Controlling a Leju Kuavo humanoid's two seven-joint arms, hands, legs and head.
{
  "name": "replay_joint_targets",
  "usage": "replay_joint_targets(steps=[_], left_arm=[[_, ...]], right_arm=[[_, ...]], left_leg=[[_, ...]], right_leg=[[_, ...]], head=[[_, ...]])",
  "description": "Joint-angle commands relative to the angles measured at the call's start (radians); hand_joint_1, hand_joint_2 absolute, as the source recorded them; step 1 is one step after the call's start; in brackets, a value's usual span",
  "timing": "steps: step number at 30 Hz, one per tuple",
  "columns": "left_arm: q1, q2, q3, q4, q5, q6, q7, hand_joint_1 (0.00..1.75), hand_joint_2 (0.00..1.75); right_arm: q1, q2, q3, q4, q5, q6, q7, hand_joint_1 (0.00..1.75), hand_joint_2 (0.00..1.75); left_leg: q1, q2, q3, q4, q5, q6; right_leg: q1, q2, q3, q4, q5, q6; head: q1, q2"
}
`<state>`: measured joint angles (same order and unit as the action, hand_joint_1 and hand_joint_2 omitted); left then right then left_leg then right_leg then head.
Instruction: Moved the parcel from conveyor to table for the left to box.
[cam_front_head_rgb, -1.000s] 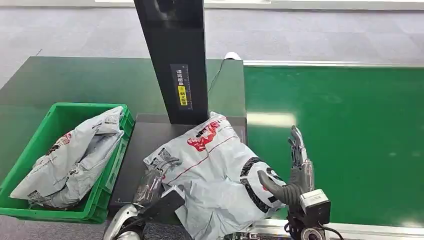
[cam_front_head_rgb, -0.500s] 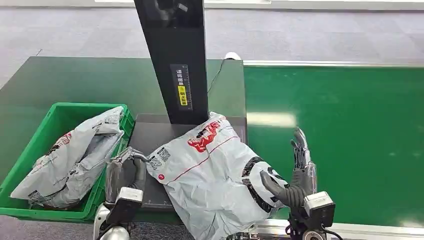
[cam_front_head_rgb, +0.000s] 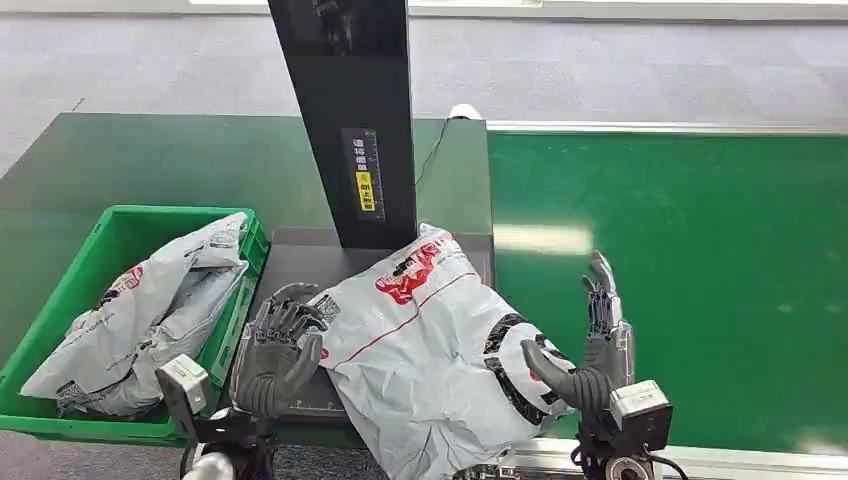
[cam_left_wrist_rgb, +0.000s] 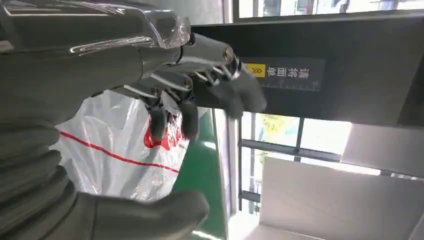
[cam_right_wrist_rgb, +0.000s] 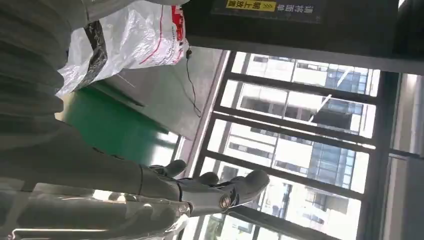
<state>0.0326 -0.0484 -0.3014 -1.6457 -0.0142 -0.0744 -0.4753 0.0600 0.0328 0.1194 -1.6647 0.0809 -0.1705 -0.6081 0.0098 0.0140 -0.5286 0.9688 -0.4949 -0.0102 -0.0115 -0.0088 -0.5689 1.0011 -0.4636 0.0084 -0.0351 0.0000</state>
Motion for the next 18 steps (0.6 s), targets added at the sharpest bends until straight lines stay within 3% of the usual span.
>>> replay_joint_targets(steps=[1,3,8,12,13,18], left_arm=[[-0.129,0.012,-0.151,0.106,-0.360,0.180,0.077,0.00,1.75],[-0.144,0.003,-0.166,0.120,-0.372,0.184,0.090,0.00,1.75],[-0.279,0.012,-0.286,0.252,-0.680,0.241,0.266,0.00,1.75],[-0.303,0.002,-0.302,0.293,-0.710,0.247,0.282,0.00,1.75],[-0.336,0.017,-0.347,0.333,-0.815,0.240,0.342,0.00,1.75],[-0.346,0.007,-0.351,0.355,-0.819,0.241,0.343,0.00,1.75]], right_arm=[[-0.038,-0.007,0.027,0.080,-0.001,-0.008,-0.002,0.00,1.75],[-0.040,-0.006,0.028,0.084,-0.001,-0.008,-0.001,0.00,1.75],[-0.048,-0.006,0.031,0.091,0.004,-0.004,0.002,0.00,1.75],[-0.051,-0.004,0.030,0.095,0.005,-0.004,0.002,0.00,1.75],[-0.060,-0.005,0.030,0.103,0.008,0.001,0.004,0.00,1.75],[-0.068,-0.002,0.029,0.111,0.008,0.002,0.005,0.00,1.75]], left_leg=[[0.001,-0.004,-0.001,-0.001,0.002,0.000],[0.001,-0.004,-0.001,-0.001,0.002,0.001],[0.000,-0.004,0.000,0.000,0.001,0.001],[0.000,-0.003,0.001,0.000,0.001,0.001],[0.000,-0.003,0.000,-0.001,0.002,0.001],[0.000,-0.003,0.000,-0.001,0.001,0.001]], right_leg=[[0.001,-0.003,0.000,-0.002,0.001,-0.001],[0.001,-0.002,0.001,-0.002,0.002,-0.001],[0.000,-0.002,0.001,-0.001,0.000,0.000],[0.000,-0.002,0.002,-0.001,0.001,0.000],[0.000,-0.001,0.001,-0.002,0.001,0.000],[0.000,-0.001,0.001,-0.002,0.001,0.000]], head=[[0.000,0.000],[0.000,0.000],[0.000,0.000],[0.000,0.000],[0.000,0.000],[0.000,0.000]])
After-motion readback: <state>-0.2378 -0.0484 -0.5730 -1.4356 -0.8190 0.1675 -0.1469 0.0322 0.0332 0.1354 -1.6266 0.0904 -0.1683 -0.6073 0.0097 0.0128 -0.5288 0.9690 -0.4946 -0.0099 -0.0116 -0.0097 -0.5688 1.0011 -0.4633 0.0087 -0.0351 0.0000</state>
